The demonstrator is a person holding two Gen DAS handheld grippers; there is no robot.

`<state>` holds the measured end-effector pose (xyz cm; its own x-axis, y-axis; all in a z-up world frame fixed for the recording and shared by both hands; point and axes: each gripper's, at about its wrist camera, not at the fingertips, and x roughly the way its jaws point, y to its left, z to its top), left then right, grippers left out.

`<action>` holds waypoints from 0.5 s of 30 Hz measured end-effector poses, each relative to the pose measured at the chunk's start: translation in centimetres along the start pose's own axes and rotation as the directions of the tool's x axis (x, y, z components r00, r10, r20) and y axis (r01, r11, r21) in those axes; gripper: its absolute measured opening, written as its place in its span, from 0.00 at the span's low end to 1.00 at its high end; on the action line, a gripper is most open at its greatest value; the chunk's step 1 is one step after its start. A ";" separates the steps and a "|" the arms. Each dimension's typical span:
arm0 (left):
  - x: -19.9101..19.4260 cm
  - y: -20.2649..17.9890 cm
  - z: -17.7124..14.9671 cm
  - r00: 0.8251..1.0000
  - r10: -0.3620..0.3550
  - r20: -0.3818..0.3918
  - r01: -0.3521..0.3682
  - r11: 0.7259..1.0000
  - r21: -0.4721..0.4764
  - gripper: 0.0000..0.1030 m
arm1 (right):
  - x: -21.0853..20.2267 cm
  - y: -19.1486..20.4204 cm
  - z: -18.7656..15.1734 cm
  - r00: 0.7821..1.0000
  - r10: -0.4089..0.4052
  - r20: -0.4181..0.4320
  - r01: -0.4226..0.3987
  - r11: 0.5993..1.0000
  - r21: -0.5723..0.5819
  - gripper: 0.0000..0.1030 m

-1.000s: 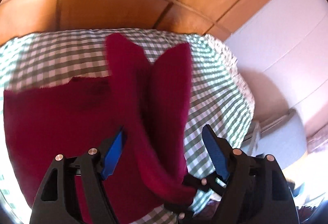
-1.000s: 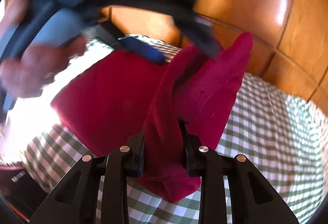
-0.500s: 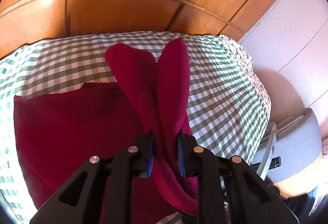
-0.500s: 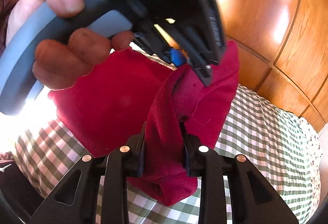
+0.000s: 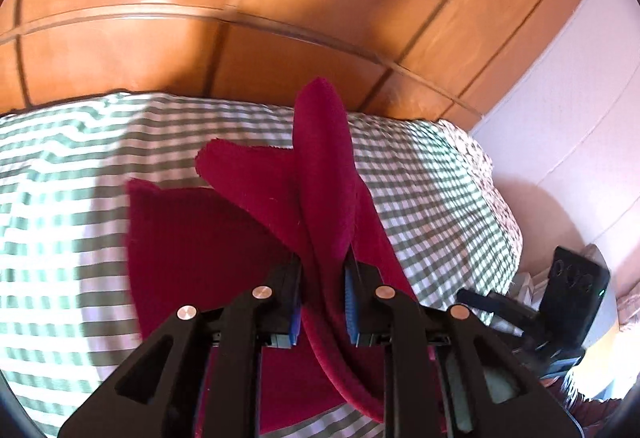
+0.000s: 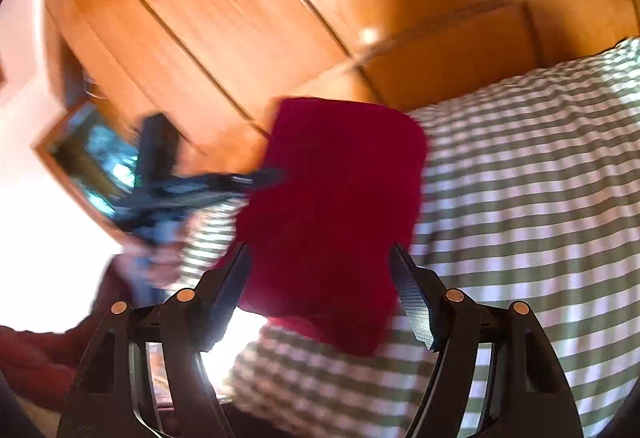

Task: Fold small clothes

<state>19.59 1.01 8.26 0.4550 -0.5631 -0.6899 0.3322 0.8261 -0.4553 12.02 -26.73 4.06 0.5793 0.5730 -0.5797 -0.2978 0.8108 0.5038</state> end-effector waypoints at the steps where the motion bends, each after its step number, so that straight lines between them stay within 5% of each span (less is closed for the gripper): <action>1: -0.3 0.5 0.0 1.000 0.010 0.006 -0.010 1.000 -0.007 0.15 | 1.3 0.6 -0.2 0.999 -0.011 -0.033 0.010 1.000 -0.020 0.65; 7: -1.9 4.2 -1.0 0.995 0.091 0.030 -0.090 0.995 -0.033 0.15 | 7.7 5.9 -3.0 0.986 -0.081 -0.145 0.050 0.978 -0.204 0.62; 15: 2.6 10.7 -5.9 0.966 0.243 -0.087 -0.255 0.954 -0.156 0.22 | 11.2 8.7 -5.5 0.971 -0.161 -0.178 0.088 0.929 -0.360 0.62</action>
<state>19.48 8.50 -1.74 0.4484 -0.3410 -0.8262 0.0719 0.9351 -0.3470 11.69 -12.57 -1.56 0.4751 0.4472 -0.7578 -0.4992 0.8462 0.1865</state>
